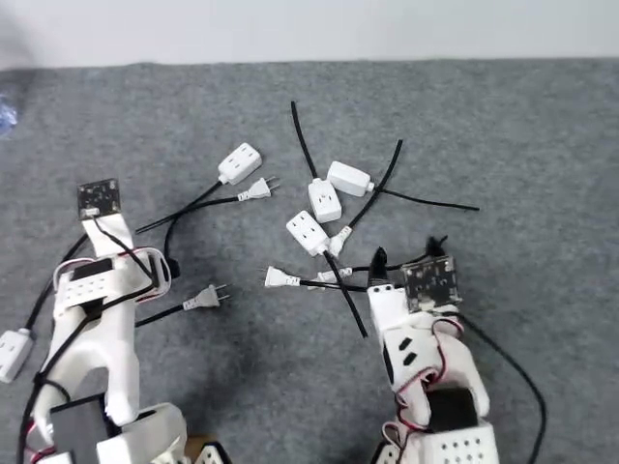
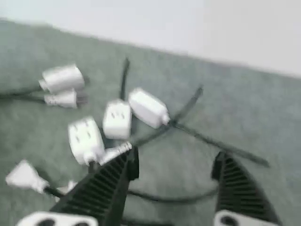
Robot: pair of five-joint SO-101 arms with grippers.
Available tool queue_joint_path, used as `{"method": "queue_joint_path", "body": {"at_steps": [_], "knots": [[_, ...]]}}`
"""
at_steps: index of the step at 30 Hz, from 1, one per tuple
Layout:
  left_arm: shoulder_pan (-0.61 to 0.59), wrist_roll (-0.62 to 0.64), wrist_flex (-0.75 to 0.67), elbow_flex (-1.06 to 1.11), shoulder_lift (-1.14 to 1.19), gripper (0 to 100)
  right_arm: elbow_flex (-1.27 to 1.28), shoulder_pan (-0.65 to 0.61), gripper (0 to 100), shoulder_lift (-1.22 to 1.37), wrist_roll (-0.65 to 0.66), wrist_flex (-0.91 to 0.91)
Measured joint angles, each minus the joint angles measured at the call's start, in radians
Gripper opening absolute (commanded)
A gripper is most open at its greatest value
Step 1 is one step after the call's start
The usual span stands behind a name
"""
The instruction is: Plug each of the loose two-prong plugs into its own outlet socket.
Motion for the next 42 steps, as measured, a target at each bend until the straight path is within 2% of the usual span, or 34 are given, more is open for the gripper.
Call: {"method": "queue_joint_path", "body": {"at_steps": [6, 14, 19, 25, 32, 34, 39, 42], "knots": [[0.003, 0.000, -0.002, 0.000, 0.000, 26, -0.126, 0.014, 28.0, 0.008, 0.097, 0.203], [0.008, 0.000, -0.002, 0.000, 0.000, 26, -0.341, 0.011, 28.0, 0.290, 0.109, 0.232], [0.008, 0.000, -0.003, 0.000, 0.000, 26, -0.643, 0.011, 28.1, 0.671, 0.117, 0.353], [0.008, 0.000, -0.003, 0.000, 0.000, 26, -1.037, 0.011, 28.1, 1.247, 0.161, 0.542], [0.008, 0.000, -0.003, 0.000, 0.000, 26, -1.312, 0.012, 28.1, 1.735, 0.193, 0.585], [0.008, 0.000, -0.003, 0.000, 0.000, 26, -1.336, -0.006, 28.1, 1.820, 0.287, 0.585], [0.008, 0.000, -0.003, 0.000, 0.000, 26, -1.341, -0.058, 28.1, 1.927, 0.715, 0.657], [0.008, 0.000, -0.003, 0.000, 0.000, 26, -1.343, -0.077, 28.1, 1.927, 0.890, 0.723]]}}
